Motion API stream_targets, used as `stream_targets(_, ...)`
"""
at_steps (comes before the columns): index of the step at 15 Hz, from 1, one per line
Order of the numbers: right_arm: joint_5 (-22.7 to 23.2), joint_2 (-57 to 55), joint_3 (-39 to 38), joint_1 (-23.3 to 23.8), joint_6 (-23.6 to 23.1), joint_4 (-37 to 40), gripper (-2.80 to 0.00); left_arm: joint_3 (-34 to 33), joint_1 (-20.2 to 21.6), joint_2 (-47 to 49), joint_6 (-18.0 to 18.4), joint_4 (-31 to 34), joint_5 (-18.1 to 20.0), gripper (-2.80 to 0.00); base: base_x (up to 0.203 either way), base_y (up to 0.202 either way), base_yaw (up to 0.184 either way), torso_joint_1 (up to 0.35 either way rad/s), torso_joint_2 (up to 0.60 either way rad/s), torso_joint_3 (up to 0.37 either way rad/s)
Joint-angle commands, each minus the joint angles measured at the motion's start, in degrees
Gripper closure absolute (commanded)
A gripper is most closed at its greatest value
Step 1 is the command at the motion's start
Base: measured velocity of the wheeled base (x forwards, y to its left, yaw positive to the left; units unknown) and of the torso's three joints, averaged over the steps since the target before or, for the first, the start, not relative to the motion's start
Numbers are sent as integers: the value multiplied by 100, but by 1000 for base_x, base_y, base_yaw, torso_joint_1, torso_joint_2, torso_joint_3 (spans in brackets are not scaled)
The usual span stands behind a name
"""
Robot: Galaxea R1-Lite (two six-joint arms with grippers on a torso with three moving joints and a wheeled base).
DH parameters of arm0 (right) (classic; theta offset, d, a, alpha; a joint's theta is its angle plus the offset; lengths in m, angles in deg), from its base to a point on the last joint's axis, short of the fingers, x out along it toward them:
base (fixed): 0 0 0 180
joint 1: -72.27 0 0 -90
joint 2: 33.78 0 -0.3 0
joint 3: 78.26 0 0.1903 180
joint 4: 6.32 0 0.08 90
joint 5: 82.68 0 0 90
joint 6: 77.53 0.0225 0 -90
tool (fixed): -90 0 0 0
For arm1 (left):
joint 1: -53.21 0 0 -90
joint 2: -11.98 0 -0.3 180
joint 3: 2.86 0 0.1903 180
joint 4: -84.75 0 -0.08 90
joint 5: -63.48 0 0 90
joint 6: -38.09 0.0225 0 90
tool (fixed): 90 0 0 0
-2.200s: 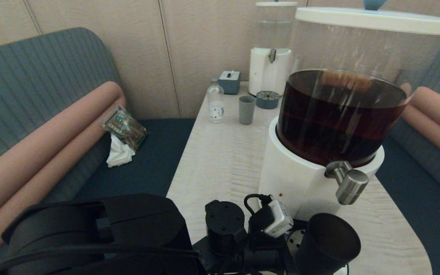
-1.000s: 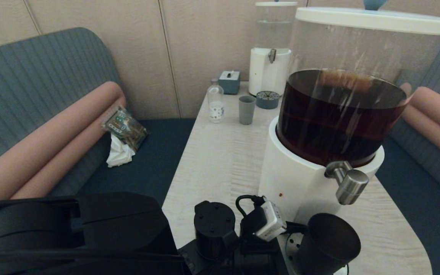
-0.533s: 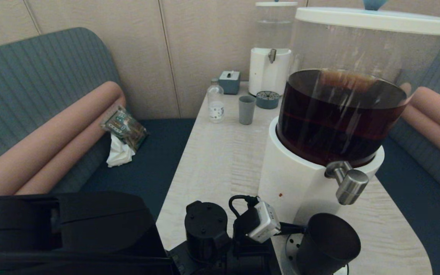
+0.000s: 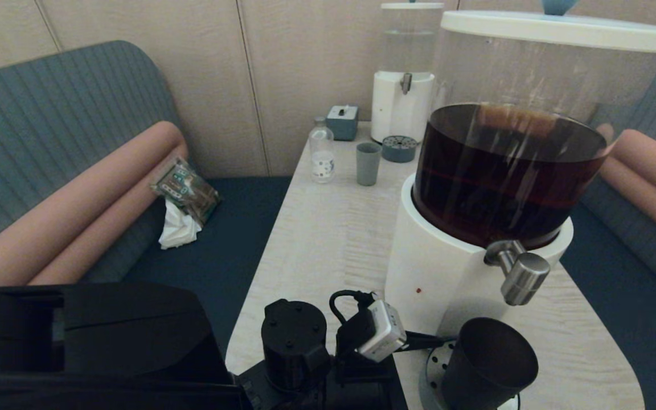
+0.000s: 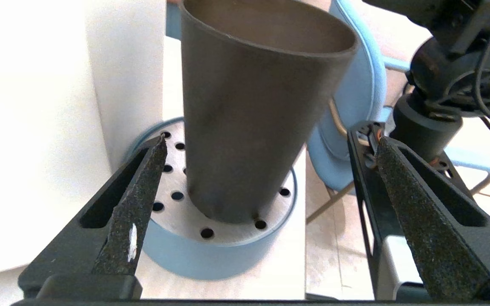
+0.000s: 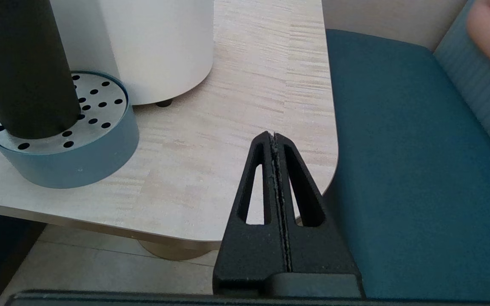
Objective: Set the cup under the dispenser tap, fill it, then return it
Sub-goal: Place it under the water dispenser
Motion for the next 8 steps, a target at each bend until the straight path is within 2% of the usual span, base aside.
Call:
stream_targets(1, 4, 20, -53, -1, -4, -1, 0, -74, 19, -59, 0, -46, 19, -280, 0, 0, 0, 0, 0, 0)
stream_targets(8, 4, 20, -61, -1, -4, -1, 0, -313, 123, -220, 26, -46, 19, -280, 0, 0, 0, 0, 0, 0)
